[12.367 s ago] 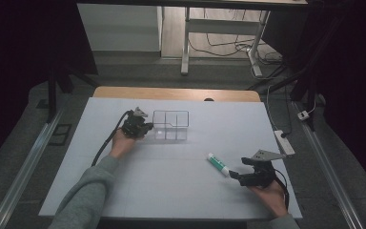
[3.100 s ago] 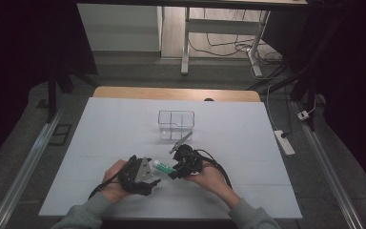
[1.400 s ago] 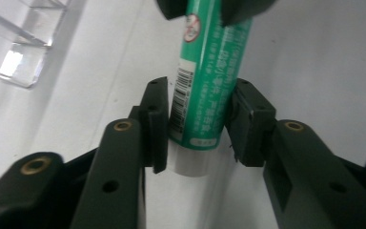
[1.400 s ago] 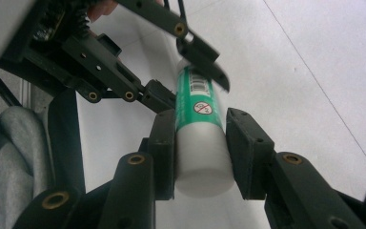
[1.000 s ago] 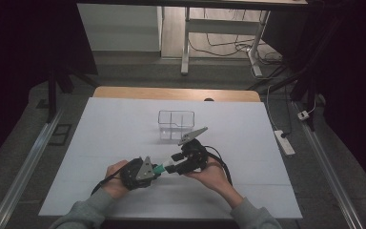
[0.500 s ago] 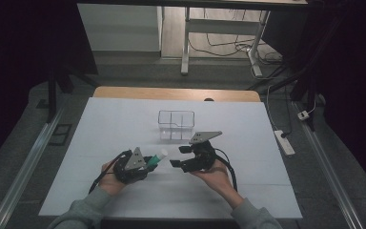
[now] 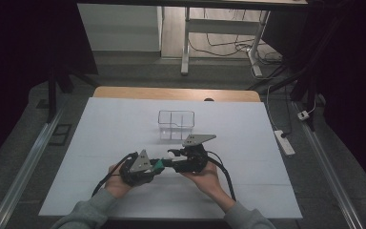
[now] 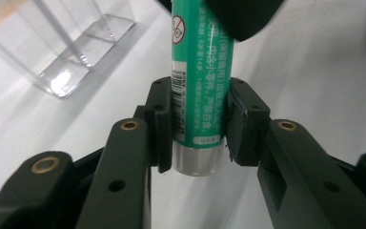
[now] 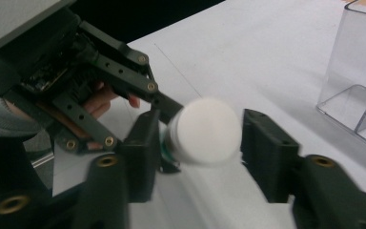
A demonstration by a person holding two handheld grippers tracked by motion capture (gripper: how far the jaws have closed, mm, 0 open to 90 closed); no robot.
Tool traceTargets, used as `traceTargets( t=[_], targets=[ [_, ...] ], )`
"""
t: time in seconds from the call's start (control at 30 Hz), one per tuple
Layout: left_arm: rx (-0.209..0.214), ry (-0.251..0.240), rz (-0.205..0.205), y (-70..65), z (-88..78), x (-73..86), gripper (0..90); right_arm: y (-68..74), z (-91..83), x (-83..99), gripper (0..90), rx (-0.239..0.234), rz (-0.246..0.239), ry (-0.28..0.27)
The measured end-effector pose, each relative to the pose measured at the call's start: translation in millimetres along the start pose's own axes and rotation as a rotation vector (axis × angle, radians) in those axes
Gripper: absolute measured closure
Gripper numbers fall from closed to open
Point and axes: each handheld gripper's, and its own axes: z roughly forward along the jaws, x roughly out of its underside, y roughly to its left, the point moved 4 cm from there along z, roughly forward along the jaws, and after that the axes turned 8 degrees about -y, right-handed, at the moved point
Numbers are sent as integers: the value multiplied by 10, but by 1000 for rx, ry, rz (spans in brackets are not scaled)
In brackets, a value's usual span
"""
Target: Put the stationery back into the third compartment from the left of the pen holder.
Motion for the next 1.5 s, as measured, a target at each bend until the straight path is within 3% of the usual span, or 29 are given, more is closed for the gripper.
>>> traceTargets(
  t=[0.23,0.3,0.47,0.67,1.2,1.5],
  targets=[
    [6,-2,2,-15,43,2,646,4,-15,-9,626,-49,48,-16],
    [9,-11,-15,0,43,6,630,20,-21,-16,630,-48,30,-19],
    [-19,0,-71,59,14,29,477,34,-73,-62,632,4,-31,-26],
    [-49,15,-119,121,-72,75,385,-67,-211,-149,632,58,-45,-59],
    [-107,54,-197,256,-510,388,322,-211,-497,-401,631,158,-91,-129],
    [-150,65,-240,326,-673,555,303,-361,-573,-602,632,192,-82,-167]
  ],
)
